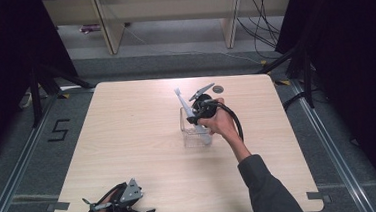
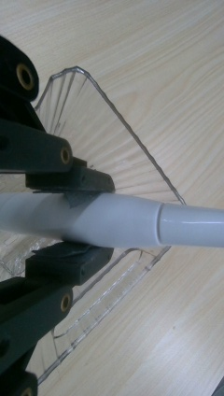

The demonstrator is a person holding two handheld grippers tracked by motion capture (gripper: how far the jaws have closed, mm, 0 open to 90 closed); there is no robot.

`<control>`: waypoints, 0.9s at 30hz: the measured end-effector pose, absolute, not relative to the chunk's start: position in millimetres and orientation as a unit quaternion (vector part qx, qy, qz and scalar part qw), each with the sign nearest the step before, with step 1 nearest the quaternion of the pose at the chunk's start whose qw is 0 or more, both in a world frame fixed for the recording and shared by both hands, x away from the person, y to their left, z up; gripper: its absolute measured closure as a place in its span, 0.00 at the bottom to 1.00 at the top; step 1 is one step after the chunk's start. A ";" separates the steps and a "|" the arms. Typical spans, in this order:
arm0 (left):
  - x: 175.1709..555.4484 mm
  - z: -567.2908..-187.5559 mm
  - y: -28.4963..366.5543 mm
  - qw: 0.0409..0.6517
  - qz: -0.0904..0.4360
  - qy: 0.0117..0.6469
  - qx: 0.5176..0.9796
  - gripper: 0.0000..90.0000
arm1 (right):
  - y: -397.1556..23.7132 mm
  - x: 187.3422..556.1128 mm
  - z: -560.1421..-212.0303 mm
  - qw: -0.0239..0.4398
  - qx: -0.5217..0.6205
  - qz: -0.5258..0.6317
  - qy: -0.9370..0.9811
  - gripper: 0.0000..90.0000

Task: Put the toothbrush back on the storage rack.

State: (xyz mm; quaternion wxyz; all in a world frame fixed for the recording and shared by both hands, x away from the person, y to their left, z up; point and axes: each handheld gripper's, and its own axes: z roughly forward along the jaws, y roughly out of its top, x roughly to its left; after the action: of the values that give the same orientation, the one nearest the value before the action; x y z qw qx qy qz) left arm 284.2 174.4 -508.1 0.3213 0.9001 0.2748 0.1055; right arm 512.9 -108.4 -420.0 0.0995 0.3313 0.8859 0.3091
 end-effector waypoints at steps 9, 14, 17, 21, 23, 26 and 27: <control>284.0 -508.1 174.3 0.322 0.106 0.274 0.900 0.17 | -106.5 518.0 -423.4 0.105 0.321 0.310 0.889 0.74; 284.1 -508.1 174.6 0.322 0.105 0.274 0.900 0.17 | -103.8 518.0 -423.9 0.111 0.323 0.305 0.889 0.74; 284.0 -508.3 174.2 0.322 0.106 0.274 0.900 0.17 | -103.3 517.9 -424.2 0.107 0.325 0.302 0.890 0.74; 284.1 -507.9 174.7 0.322 0.105 0.274 0.900 0.17 | -101.0 517.8 -425.9 0.102 0.328 0.303 0.889 0.73; 284.0 -508.0 174.6 0.322 0.105 0.275 0.900 0.17 | -100.7 518.1 -426.4 0.101 0.328 0.304 0.888 0.73; 284.0 -508.1 174.4 0.321 0.105 0.273 0.901 0.17 | -101.1 517.1 -424.9 0.097 0.338 0.309 0.884 0.70; 284.1 -508.1 174.4 0.321 0.105 0.273 0.901 0.17 | -101.5 516.5 -423.6 0.097 0.342 0.311 0.882 0.69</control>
State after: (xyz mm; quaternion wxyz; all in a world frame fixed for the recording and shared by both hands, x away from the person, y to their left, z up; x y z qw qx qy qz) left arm 284.1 174.4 -508.1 0.3209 0.9008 0.2731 0.1050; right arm 516.5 -101.5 -423.6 0.0966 0.3416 0.8815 0.3113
